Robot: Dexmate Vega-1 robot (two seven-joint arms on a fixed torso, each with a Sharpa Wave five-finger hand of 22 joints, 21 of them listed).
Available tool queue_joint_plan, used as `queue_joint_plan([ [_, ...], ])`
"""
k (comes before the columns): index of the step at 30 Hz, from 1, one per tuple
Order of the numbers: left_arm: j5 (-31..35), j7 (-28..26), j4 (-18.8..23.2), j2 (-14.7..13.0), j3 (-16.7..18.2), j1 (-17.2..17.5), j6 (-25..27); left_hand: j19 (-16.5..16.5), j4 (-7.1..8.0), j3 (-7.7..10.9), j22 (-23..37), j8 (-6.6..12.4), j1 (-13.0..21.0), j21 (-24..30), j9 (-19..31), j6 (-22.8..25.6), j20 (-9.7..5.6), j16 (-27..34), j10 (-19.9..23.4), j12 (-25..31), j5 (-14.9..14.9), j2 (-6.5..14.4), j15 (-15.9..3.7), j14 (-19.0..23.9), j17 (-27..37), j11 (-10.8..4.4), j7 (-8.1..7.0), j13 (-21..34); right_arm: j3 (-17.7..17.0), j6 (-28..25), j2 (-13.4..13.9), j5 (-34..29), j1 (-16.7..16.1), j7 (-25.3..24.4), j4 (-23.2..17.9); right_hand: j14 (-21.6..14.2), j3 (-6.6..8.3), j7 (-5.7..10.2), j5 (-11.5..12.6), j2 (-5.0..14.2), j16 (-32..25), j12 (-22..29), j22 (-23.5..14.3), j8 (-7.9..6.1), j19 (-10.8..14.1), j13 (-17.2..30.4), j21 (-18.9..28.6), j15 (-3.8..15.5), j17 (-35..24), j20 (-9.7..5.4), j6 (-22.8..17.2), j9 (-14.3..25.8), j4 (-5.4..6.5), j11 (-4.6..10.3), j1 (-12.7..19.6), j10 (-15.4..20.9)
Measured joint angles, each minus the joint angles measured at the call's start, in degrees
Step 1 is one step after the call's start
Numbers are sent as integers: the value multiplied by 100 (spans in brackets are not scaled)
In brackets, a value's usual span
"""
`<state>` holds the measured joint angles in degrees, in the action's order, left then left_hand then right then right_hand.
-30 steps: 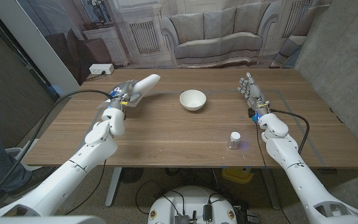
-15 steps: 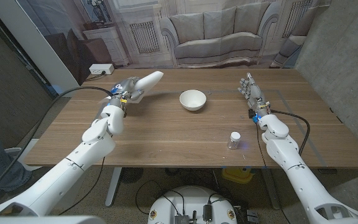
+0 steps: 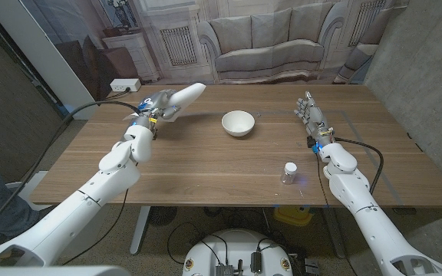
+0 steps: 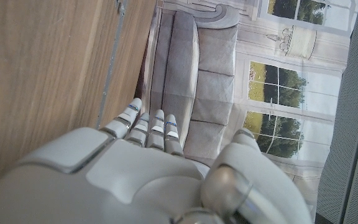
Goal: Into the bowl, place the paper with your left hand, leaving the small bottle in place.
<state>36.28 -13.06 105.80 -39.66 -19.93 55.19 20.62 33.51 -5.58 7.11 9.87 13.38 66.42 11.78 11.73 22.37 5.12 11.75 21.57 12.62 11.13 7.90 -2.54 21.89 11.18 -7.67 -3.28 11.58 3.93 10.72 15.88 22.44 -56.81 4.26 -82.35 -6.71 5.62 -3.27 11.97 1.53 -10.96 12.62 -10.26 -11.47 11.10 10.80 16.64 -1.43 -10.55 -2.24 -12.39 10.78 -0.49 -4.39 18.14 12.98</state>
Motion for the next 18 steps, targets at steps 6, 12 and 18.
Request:
queue_joint_plan([
  [6,-2,-3,-15,-24,-66,-81,-115,0,12,-12,0,0,-9,-17,0,20,0,0,10,0,0,-9,0,0,0,-10,-20,0,-9,-14,12,31,-12,4,-1,0,0,0,0,0,0,0,0,0,0,0,-35,0,16,0,0,0,0,0,0,0],
  [12,30,-35,-4,-67,-127,-132,-198,1,23,-24,0,1,-47,-17,0,41,0,0,9,0,0,-47,0,0,0,-10,-41,0,-15,-14,15,51,2,51,48,0,0,0,0,0,0,0,0,0,-1,0,-59,0,16,0,0,0,0,0,0,0],
  [18,105,-72,31,-113,-191,-183,-294,0,23,-23,0,1,-53,-17,0,41,0,0,40,-34,0,-54,0,0,1,-40,-41,0,-31,13,16,80,41,108,133,0,0,0,0,0,0,0,0,0,-1,0,-64,0,16,0,0,0,0,0,0,0],
])
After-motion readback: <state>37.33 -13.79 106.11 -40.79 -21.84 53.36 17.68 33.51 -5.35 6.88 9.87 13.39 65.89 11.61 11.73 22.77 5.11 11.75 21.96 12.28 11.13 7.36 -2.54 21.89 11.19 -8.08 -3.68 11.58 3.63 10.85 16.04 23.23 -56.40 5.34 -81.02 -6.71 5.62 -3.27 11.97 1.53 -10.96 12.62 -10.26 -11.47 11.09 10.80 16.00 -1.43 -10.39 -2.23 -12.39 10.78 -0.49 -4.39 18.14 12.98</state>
